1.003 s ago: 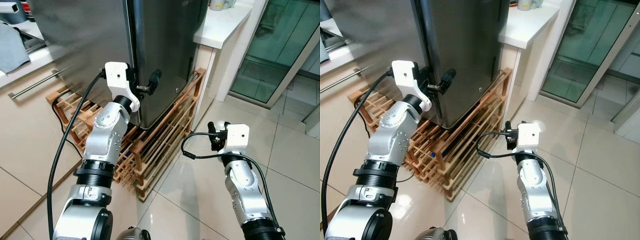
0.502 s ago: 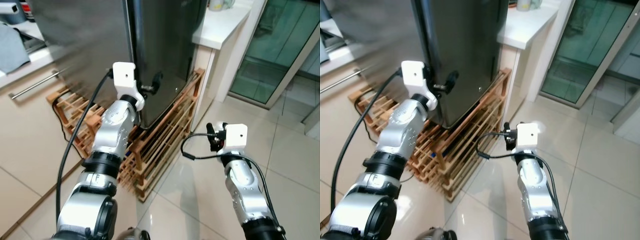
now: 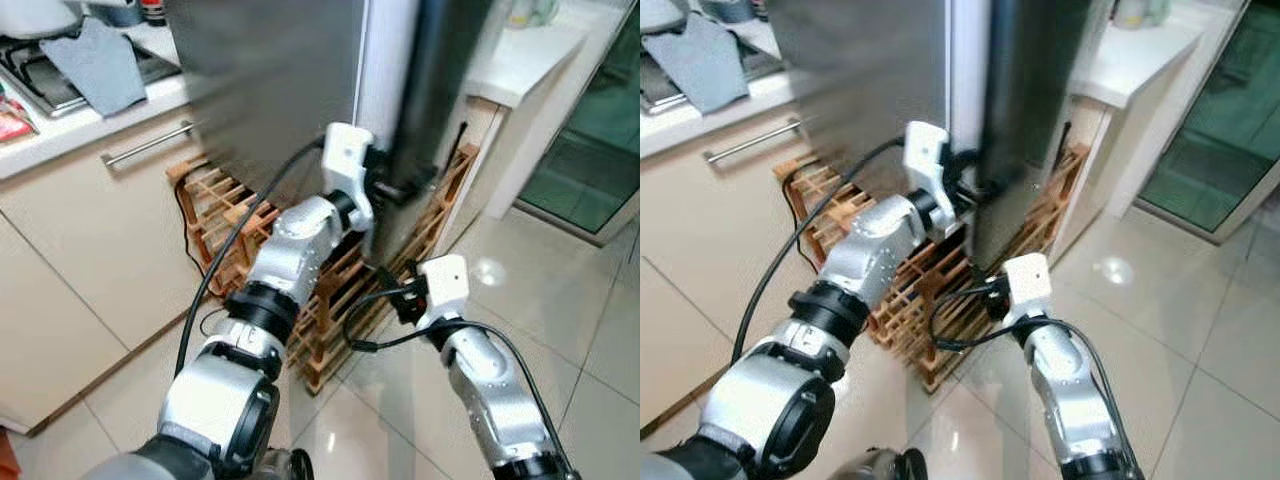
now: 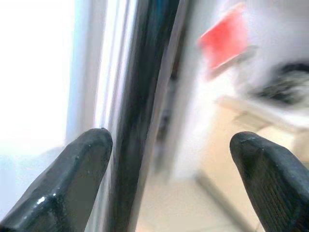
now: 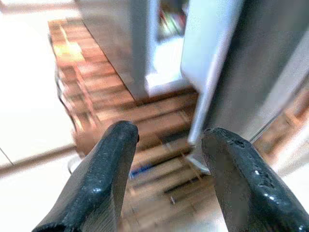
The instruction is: Restocking fridge
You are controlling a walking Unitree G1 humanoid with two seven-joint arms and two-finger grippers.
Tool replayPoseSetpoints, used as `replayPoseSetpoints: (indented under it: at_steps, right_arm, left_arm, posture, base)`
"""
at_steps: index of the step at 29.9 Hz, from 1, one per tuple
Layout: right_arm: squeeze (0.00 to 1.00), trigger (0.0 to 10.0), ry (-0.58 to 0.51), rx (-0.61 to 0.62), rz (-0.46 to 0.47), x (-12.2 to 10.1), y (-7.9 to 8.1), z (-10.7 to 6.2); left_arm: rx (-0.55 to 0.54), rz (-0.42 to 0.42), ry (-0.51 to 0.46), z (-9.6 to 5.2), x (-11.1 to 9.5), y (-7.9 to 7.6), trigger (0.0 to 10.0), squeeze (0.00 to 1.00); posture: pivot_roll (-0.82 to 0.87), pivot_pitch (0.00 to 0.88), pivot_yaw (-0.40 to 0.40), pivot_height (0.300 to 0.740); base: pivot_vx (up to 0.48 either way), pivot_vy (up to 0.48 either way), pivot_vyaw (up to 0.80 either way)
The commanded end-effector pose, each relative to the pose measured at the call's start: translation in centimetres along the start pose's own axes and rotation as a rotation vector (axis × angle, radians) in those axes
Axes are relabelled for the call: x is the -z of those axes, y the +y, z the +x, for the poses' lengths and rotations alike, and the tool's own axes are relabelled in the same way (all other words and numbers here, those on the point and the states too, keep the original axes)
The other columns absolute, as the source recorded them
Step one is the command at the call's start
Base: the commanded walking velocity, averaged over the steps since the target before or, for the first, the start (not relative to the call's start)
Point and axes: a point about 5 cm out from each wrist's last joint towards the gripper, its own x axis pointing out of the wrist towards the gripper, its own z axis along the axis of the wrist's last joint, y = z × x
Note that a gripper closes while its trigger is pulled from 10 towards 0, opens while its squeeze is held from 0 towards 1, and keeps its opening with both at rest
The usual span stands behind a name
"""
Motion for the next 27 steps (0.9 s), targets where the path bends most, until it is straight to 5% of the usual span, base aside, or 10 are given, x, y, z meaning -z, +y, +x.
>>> replayPoseSetpoints:
  at_steps: [1, 5, 8, 12, 15, 18, 21, 27]
  right_arm:
    - [0.0, 10.0, 0.031, 0.025, -0.016, 0.4, -0.7, -0.3]
    - [0.0, 10.0, 0.048, -0.011, -0.037, 0.3, -0.3, 0.0]
    - [0.0, 10.0, 0.035, 0.003, 0.005, -0.1, -0.2, 0.5]
    - [0.0, 10.0, 0.015, 0.034, 0.083, -0.4, -0.2, 0.9]
    - [0.0, 10.0, -0.001, 0.071, 0.113, -0.6, -0.6, 1.3]
    - [0.0, 10.0, -0.011, 0.091, 0.121, -0.8, -0.9, 1.8]
    - [0.0, 10.0, -0.022, 0.101, 0.121, -1.2, -1.0, 2.6]
    - [0.0, 10.0, -0.073, 0.104, 0.106, -2.9, -0.8, 4.3]
  left_arm:
    - [0.2, -0.127, -0.139, 2.4, -1.2, -4.6, 10.0, 0.0]
    - [0.218, -0.195, -0.235, 1.7, -3.2, -4.4, 10.0, 0.0]
    - [0.143, -0.18, -0.25, -0.3, -3.8, -2.2, 10.0, 0.0]
    - [-0.021, -0.115, -0.18, -5.4, -2.8, 1.2, 10.0, 0.0]
    - [-0.143, -0.032, -0.109, -10.9, -1.9, 3.4, 10.0, 0.0]
    - [-0.212, 0.037, -0.03, -16.0, -1.7, 4.2, 10.0, 0.0]
    - [-0.308, 0.073, 0.042, -19.0, -1.4, 4.8, 10.0, 0.0]
    - [-0.629, 0.032, -0.033, -20.0, -1.3, 6.7, 10.0, 0.0]
  posture:
    - [-0.17, 0.0, 0.04, 0.74]
    - [-0.15, 0.0, 0.038, 0.74]
    - [-0.15, 0.0, 0.036, 0.74]
    - [-0.11, 0.0, 0.034, 0.74]
    - [-0.08, 0.0, 0.036, 0.74]
    - [-0.04, 0.0, 0.027, 0.74]
    - [-0.02, 0.0, 0.022, 0.74]
    - [-0.01, 0.0, 0.012, 0.74]
  base:
    - [0.0, 0.0, 0.0]
    - [0.0, 0.0, 0.0]
    - [0.0, 0.0, 0.0]
    - [0.0, 0.0, 0.0]
    - [0.0, 0.0, 0.0]
    - [0.0, 0.0, 0.0]
    - [0.0, 0.0, 0.0]
    - [0.0, 0.0, 0.37]
